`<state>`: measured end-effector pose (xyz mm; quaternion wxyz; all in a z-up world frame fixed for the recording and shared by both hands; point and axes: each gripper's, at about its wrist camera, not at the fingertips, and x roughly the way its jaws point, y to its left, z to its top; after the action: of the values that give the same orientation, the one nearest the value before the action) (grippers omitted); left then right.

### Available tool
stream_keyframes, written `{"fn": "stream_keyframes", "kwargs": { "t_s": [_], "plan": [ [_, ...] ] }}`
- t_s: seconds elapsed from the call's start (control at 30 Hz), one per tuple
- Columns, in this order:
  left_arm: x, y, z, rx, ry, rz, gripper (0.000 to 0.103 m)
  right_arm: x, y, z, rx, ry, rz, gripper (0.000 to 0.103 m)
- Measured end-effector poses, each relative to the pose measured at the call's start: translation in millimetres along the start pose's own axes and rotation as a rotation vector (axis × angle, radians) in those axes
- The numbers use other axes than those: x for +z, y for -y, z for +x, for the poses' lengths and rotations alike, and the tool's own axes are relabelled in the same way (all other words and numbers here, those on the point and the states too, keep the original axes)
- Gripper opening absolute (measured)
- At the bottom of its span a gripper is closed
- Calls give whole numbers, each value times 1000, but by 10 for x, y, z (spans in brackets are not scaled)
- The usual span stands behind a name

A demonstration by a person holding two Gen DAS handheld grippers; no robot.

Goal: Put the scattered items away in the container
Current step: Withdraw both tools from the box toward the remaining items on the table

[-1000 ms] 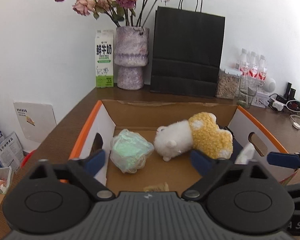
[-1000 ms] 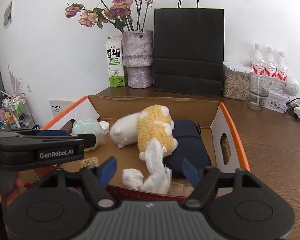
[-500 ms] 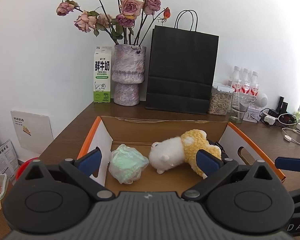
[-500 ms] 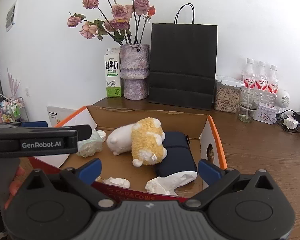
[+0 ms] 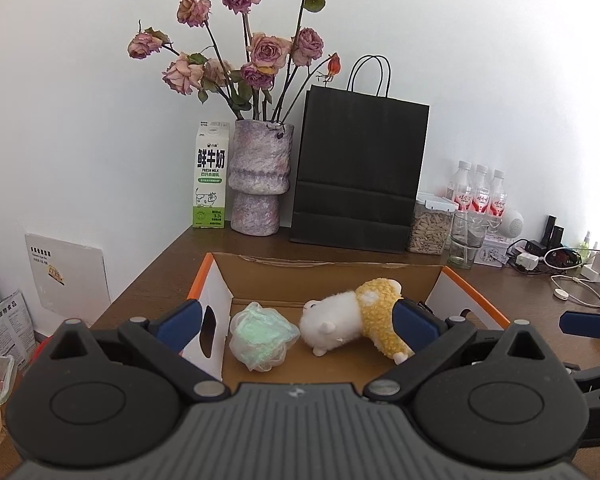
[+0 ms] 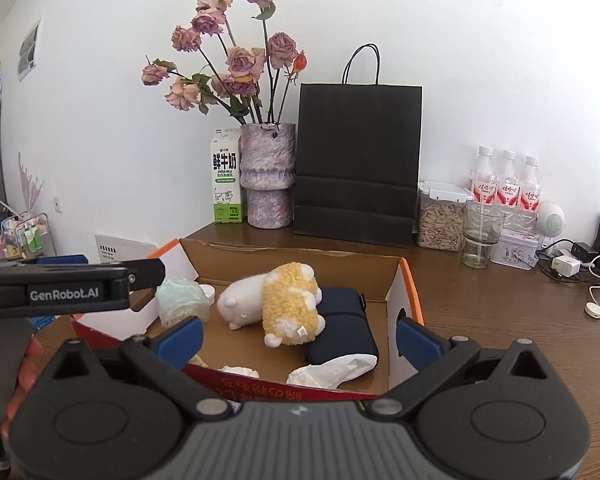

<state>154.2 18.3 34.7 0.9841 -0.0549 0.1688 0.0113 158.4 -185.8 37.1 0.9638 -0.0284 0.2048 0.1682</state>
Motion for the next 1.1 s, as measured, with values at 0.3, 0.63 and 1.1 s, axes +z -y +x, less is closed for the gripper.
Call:
{"fn": "stream_keyframes", "kwargs": {
  "t_s": [0.3, 0.63, 1.1],
  "plan": [
    [-95, -91, -407, -12, 65, -15, 103, -176, -5, -370, 5, 35, 9, 103],
    [-291, -194, -760, -17, 92, -40, 103, -449, -18, -676, 0, 20, 6, 103],
    [-623, -264, -957, -14, -2, -10, 103, -890, -22, -798, 8, -77, 14, 103]
  ]
}}
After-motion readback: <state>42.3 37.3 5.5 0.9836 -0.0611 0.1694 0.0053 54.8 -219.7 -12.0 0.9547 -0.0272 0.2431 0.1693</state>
